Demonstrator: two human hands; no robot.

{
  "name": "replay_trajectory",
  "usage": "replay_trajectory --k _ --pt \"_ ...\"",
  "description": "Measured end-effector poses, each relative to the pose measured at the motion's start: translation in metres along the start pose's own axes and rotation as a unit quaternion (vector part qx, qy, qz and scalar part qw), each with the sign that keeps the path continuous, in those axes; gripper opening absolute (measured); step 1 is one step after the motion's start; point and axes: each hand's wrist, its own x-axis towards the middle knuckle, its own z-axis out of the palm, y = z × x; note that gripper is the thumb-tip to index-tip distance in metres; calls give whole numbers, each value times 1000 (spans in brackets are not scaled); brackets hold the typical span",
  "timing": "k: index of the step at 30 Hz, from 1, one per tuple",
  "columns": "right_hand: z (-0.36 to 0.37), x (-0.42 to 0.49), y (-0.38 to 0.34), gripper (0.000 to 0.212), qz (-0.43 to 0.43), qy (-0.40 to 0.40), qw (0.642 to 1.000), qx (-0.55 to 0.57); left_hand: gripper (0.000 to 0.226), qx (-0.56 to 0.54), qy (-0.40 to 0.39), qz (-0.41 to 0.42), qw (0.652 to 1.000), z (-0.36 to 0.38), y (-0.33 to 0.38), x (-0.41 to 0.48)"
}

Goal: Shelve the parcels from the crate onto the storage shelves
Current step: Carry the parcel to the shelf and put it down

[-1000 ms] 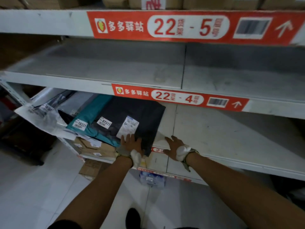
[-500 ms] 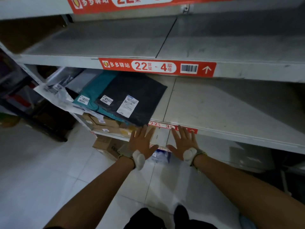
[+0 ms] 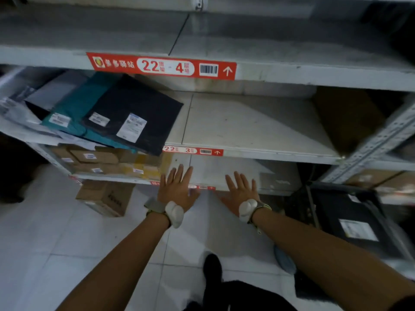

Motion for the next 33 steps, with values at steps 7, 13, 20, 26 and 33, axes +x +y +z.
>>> replay_trajectory --k 7,13,20,26,33 --pt "29 -77 30 80 15 6 1000 20 84 -20 -100 -5 995 24 45 -35" --pt "46 -133 119 78 60 -56 996 -44 84 -3 -102 35 994 42 114 -52" --pt "77 -182 252 73 126 -64 990 22 73 22 -178 56 982 75 234 -39" --pt "108 -225 380 75 142 -109 983 41 70 -18 -279 51 959 127 367 -47" --pt "151 -245 466 79 159 -179 969 60 55 -59 -350 26 935 165 480 -38"
